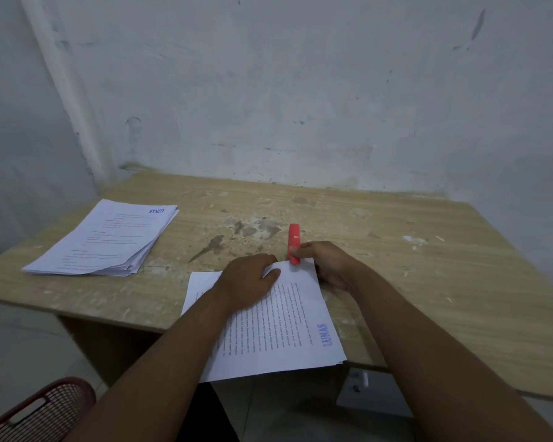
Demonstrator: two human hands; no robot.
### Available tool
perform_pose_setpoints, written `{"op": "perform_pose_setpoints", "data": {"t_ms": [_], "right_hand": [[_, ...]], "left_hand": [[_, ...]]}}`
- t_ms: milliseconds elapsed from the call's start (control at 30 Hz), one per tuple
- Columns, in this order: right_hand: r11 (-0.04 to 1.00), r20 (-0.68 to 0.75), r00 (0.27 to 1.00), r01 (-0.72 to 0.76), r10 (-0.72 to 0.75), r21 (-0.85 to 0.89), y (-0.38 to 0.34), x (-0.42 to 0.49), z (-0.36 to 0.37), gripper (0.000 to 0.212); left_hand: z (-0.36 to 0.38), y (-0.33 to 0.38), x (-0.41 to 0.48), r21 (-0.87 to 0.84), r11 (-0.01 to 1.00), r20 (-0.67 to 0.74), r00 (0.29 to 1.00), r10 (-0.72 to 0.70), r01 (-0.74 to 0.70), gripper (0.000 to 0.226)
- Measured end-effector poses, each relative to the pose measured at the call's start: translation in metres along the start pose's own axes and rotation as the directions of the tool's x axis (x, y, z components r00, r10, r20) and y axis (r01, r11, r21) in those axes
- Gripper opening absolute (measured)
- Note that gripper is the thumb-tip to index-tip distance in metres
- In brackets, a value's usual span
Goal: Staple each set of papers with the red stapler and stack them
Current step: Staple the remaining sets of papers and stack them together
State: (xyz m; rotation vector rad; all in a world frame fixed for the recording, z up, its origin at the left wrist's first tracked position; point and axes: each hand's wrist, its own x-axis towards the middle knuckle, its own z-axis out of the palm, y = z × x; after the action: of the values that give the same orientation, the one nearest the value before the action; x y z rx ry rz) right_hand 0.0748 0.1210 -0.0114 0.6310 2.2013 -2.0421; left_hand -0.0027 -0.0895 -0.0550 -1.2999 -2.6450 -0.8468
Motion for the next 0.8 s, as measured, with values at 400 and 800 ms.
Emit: {"op": "perform_pose_setpoints", "data": {"t_ms": [400, 800], "right_hand": [[0.759, -0.352, 0.852, 0.079, -0.387, -0.646, 0.005, -0.016, -0.044, 0.051], [0.678, -0.339, 0.707, 0.267, -0.621, -0.685, 0.02, -0.046, -0.019, 0.042]], "left_hand": [[-0.013, 0.006, -0.005, -0.192, 0.98, -0.029, 0.998, 0.05, -0.055, 0.009], [-0.011, 0.003, -0.007, -0.043, 0.965, -0.184, 0.951, 0.248, -0.26, 0.018]]}}
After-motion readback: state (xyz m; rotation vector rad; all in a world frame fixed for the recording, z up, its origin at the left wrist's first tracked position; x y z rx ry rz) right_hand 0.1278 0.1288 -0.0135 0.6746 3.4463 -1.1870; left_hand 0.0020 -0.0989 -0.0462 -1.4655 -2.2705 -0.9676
